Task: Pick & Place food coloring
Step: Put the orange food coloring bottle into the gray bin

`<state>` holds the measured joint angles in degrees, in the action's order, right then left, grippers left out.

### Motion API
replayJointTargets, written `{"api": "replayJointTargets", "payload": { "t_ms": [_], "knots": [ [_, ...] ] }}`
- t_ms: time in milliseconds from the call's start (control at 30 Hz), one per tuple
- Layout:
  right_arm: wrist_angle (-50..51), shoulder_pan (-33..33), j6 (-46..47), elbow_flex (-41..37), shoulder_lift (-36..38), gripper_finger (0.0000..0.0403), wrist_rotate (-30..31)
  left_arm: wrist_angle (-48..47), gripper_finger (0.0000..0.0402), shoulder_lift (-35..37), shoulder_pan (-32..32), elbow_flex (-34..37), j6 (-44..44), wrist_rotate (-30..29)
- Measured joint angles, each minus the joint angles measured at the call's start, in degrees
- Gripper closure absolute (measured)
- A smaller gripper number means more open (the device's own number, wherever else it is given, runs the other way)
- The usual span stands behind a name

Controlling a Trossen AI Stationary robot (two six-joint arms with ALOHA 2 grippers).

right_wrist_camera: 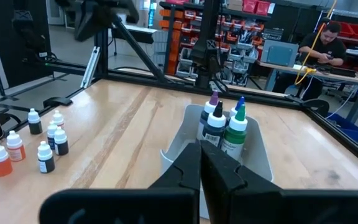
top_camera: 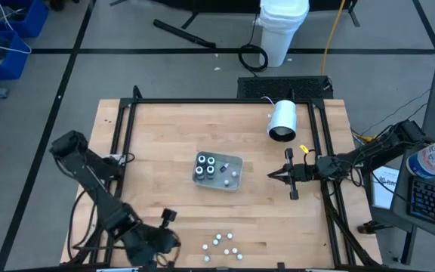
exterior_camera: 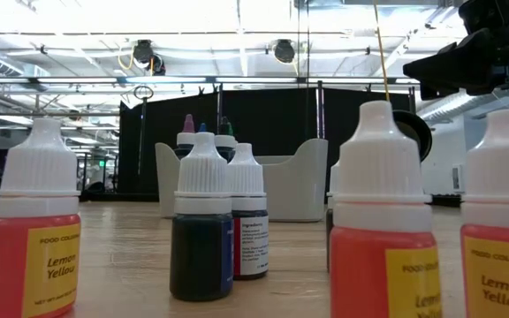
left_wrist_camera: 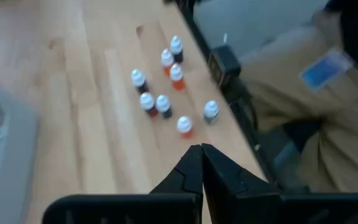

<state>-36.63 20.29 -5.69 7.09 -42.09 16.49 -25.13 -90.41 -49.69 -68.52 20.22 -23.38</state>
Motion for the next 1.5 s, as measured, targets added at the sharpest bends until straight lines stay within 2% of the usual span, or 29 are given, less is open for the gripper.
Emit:
{"api": "replayJointTargets", "payload": {
  "t_ms": [100, 233, 367, 433, 600, 700, 867, 1033, 1200, 1333, 1500],
  "knots": [
    [0.01, 0.00, 0.28, 0.00, 0.00, 0.0403, 0.04, 14.56, 0.0387, 0.02, -0.77, 6.85, -1.29, -1.56],
    [0.04, 0.00, 0.41, 0.00, 0.00, 0.0403, 0.09, 33.59, 0.0397, -1.48, -0.82, 14.08, -4.36, -0.70],
    [0.17, 0.00, 0.52, 0.00, 0.00, 0.0403, 0.15, 43.39, 0.0390, -4.40, -0.67, 17.17, -6.75, -1.45],
    [0.16, 0.00, 0.54, 0.00, -0.07, 0.0403, 0.15, 44.18, 0.0387, -6.21, 0.17, 17.01, -5.94, -2.76],
    [0.33, 0.00, 2.02, 0.00, -0.09, 0.0403, 0.15, 42.35, 0.0397, -9.73, 3.20, 14.70, -4.76, 0.61],
    [0.50, 0.00, 2.03, 0.00, -0.11, 0.0403, 0.15, 40.20, 0.0389, -9.77, 4.59, 14.61, -4.19, 0.51],
    [1.36, 0.00, 2.03, 0.00, -0.13, 0.0403, 0.15, 36.66, 0.0337, -9.77, 7.14, 14.61, 3.52, -3.12],
    [1.45, 0.00, 2.03, 0.00, -0.13, 0.0403, 0.15, 36.53, 0.0267, -12.24, 8.11, 14.64, 3.37, 2.07],
    [1.52, 0.00, 2.03, 0.00, -0.13, 0.0403, 0.15, 40.32, 0.0213, -15.52, 8.00, 14.57, 0.91, 6.38],
    [1.43, 0.00, 2.04, 0.00, -0.13, 0.0403, 0.13, 43.00, 0.0195, -17.81, 8.04, 14.57, 0.87, 8.88],
    [1.38, 0.00, 2.03, 0.00, -0.13, 0.0403, 0.13, 45.39, 0.0193, -19.55, 8.27, 14.57, 0.74, 10.03]
  ]
}}
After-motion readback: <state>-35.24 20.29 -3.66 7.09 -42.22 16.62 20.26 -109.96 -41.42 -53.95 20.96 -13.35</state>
